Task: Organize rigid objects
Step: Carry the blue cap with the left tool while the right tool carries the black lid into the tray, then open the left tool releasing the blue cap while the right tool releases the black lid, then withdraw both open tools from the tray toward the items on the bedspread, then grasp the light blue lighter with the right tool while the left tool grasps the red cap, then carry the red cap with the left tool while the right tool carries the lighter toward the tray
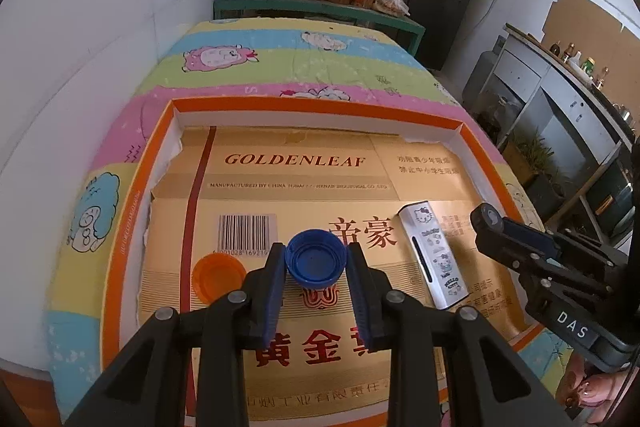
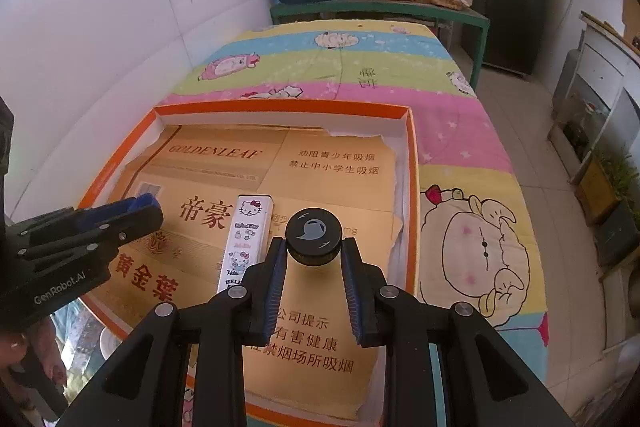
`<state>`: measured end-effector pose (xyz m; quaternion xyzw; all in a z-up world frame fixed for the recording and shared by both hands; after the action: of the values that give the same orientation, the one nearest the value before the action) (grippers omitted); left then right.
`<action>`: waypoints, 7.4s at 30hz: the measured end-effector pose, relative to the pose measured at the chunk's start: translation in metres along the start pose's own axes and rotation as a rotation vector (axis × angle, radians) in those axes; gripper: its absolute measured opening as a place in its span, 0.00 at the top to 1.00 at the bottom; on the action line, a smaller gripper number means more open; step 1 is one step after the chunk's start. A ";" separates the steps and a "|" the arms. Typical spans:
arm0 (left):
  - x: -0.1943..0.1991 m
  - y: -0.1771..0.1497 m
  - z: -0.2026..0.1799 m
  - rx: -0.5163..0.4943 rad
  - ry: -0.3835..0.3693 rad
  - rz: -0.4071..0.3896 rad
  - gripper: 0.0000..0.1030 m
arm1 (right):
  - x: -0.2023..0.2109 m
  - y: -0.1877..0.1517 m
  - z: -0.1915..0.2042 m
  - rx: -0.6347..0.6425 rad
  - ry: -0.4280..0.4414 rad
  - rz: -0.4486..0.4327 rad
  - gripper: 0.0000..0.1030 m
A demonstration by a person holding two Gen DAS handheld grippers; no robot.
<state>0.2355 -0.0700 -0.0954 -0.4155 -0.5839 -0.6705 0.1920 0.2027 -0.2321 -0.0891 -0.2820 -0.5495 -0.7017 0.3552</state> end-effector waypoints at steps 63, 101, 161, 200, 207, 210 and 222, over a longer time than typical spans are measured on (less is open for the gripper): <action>0.081 -0.019 -0.005 -0.065 0.016 -0.143 0.61 | 0.045 -0.031 0.017 -0.020 -0.017 -0.053 0.67; 0.143 -0.110 0.013 -0.019 -0.001 -0.140 0.61 | 0.101 -0.136 0.064 0.008 0.061 0.016 0.67; 0.148 -0.221 -0.052 -0.238 -0.100 -0.087 0.71 | 0.130 -0.219 0.080 0.013 -0.067 -0.006 0.78; 0.175 -0.129 -0.014 -0.058 0.054 -0.211 0.71 | 0.139 -0.157 0.097 0.026 0.001 -0.118 0.78; 0.174 -0.105 -0.008 -0.045 0.087 -0.238 0.71 | 0.140 -0.135 0.099 0.036 0.004 -0.156 0.78; 0.174 -0.096 -0.006 -0.043 0.096 -0.251 0.71 | 0.140 -0.126 0.100 0.042 0.009 -0.167 0.78; 0.167 -0.073 0.001 -0.036 0.111 -0.259 0.71 | 0.136 -0.097 0.102 0.053 0.024 -0.193 0.78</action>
<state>0.0844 -0.0131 -0.0108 -0.3022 -0.6091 -0.7219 0.1283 0.0454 -0.1449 -0.0135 -0.2095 -0.5883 -0.7212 0.2998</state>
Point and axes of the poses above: each gripper's, at about its wrist camera, not at the fingertips, and x roughly against the way its jaws point, z to its left, y to its top, the point moved 1 cm from there along -x, roughly the way its jaws point, and after that the axes turned 13 degrees about -x, right-handed, at the moved point
